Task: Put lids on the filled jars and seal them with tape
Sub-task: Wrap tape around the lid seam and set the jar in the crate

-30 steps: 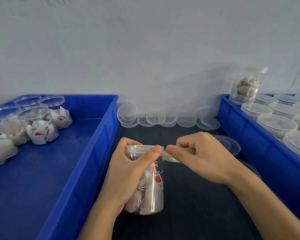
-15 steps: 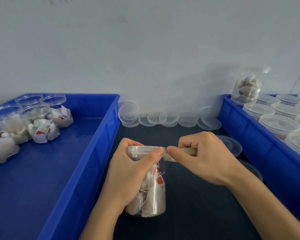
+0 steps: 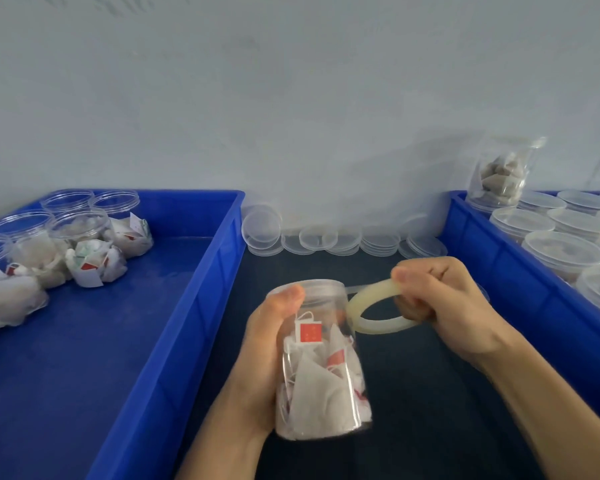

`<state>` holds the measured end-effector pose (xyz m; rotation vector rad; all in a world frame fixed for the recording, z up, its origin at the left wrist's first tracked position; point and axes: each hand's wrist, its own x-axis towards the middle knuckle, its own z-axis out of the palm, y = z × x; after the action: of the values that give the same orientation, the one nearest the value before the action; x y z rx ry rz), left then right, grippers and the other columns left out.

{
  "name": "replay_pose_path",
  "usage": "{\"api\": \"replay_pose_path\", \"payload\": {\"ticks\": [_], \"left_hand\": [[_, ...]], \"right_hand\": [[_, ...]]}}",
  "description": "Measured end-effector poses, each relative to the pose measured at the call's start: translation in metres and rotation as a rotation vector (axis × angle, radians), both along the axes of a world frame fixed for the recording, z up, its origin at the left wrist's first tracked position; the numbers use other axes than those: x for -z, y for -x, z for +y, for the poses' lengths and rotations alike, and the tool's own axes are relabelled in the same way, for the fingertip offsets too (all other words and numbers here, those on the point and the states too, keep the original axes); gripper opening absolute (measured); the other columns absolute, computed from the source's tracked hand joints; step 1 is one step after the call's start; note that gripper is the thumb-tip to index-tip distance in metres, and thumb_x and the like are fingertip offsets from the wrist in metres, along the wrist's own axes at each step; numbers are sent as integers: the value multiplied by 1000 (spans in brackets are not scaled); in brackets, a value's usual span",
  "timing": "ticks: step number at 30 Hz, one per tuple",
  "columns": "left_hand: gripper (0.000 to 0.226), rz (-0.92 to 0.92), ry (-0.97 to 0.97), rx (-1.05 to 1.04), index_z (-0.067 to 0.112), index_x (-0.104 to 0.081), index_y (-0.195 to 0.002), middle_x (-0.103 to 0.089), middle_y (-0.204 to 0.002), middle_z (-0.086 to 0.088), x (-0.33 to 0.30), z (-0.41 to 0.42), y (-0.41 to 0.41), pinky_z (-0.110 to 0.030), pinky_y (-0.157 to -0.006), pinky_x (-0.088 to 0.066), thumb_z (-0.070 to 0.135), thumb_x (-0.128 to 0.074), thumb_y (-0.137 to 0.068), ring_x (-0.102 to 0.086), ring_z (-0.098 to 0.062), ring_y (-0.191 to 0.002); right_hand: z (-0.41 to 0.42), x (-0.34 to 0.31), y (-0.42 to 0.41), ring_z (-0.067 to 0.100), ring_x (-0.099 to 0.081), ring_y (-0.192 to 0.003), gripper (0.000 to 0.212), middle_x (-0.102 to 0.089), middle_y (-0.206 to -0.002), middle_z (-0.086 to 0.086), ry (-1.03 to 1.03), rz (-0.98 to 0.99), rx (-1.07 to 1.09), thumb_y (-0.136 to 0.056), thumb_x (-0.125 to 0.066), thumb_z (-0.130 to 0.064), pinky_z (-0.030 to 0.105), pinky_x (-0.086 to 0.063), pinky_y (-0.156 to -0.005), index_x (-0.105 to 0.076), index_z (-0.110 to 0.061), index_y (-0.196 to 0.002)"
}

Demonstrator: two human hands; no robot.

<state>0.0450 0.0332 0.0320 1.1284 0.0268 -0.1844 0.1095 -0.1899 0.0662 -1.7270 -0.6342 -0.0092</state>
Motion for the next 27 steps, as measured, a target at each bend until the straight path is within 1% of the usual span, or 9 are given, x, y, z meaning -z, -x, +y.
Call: {"api": "replay_pose_path", "payload": {"ticks": [2, 4, 6, 8, 10, 12, 16, 21, 27], "left_hand": [[65, -15, 151, 87, 10, -83, -99, -75, -95, -23, 1, 1, 0, -42, -69, -63, 62, -85, -60, -75, -32, -77], [76, -60, 421, 73, 7, -77, -101, -74, -100, -23, 2, 12, -2, -41, -66, -64, 62, -92, -52, -74, -35, -73], [77, -108, 588, 27, 8, -70, -105, -72, -106, -25, 1, 21, -3, -46, -68, -64, 61, -93, -54, -73, -38, -76], [70, -108, 583, 1, 7, -73, -106, -72, -108, -26, 3, 18, -6, -53, -76, -63, 60, -89, -64, -74, -43, -82], [63, -45, 436, -22, 5, -79, -108, -74, -107, -23, 8, 4, -9, -60, -91, -61, 61, -73, -80, -75, -40, -90], [52, -53, 226, -37, 8, -81, -100, -75, -98, -17, 10, -8, -9, -62, -103, -53, 55, -59, -95, -75, -33, -90], [71, -113, -126, -198, 14, -74, -114, -72, -108, -27, 11, -10, -8, -63, -94, -56, 61, -85, -62, -70, -46, -98], [46, -237, -356, -271, 42, -75, -104, -77, -101, 3, 17, -5, -12, -33, -78, -61, 67, -66, -67, -76, -21, -96], [51, -281, -462, -307, 38, -66, -107, -71, -98, 18, 21, -13, -8, -22, -75, -55, 75, -56, -73, -72, -7, -92]], "right_hand": [[-3, 0, -4, 16, -16, -50, 39, -21, -52, -2, -279, 95, -24, -81, -62, -31, 36, -18, -51, -40, -25, -49], [-18, -4, -12, 13, -10, -49, 39, -14, -51, -8, -676, 250, 38, -80, -57, -27, 29, -24, -45, -34, -30, -49], [-39, -3, -17, 14, -9, -50, 48, -13, -51, -8, -782, 282, 153, -96, -48, -29, 27, -33, -46, -28, -29, -52], [-42, 7, -20, 15, -17, -50, 55, -22, -52, -3, -549, 201, 261, -107, -48, -36, 32, -36, -56, -35, -25, -54], [-25, 26, -14, 19, -35, -52, 55, -38, -57, 5, -68, 49, 356, -103, -53, -54, 40, -36, -62, -49, -19, -62], [-2, 39, -5, 20, -52, -61, 53, -56, -67, 3, 410, -124, 344, -97, -41, -69, 44, -43, -63, -54, -21, -77], [28, 49, 3, 14, -54, -73, 31, -56, -80, -14, 950, -453, 267, -99, -34, -52, 31, -36, -64, -45, -29, -84], [30, 62, 3, 7, -55, -96, 20, -61, -100, -17, 896, -402, 159, -102, -46, -37, 25, -45, -91, -63, -31, -95], [31, 69, 2, 11, -59, -90, 11, -61, -94, -12, 739, -292, 128, -96, -61, -24, 34, -53, -79, -64, -22, -86]]}}
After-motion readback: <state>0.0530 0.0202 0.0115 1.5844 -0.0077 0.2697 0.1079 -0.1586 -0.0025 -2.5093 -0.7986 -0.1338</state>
